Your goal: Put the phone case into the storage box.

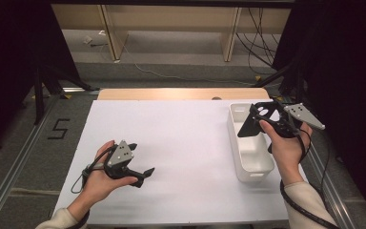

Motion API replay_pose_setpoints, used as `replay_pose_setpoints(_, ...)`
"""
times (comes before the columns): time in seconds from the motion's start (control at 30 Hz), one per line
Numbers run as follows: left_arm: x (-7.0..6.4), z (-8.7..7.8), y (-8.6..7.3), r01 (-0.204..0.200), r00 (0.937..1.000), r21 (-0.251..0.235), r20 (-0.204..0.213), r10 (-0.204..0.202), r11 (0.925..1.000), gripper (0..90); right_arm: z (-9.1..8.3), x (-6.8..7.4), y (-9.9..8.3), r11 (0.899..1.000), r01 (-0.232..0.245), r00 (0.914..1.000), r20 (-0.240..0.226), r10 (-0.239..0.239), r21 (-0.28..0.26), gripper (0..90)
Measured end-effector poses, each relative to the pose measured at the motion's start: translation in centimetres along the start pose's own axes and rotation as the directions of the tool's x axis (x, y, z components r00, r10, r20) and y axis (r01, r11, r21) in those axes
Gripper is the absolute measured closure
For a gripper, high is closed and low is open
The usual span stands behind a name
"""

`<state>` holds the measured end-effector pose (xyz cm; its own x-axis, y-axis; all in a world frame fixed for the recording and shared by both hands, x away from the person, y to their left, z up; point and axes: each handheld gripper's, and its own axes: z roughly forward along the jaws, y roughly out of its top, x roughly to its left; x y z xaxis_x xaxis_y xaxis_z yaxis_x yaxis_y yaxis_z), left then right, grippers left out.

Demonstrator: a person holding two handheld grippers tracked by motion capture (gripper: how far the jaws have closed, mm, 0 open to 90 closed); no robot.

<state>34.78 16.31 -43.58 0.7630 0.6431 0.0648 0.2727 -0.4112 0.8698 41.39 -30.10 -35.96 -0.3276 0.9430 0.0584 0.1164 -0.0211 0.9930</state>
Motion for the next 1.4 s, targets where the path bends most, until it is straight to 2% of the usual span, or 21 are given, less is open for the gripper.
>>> replay_pose_setpoints(1.4, 0.0, 0.0, 0.0, 0.003, 1.0000, 0.000, 0.003, -0.003, 1.0000, 0.0, 3.0, -0.1, -0.5, 0.994, 0.072, 0.9974, -0.008, -0.071, 0.080, 15.5)
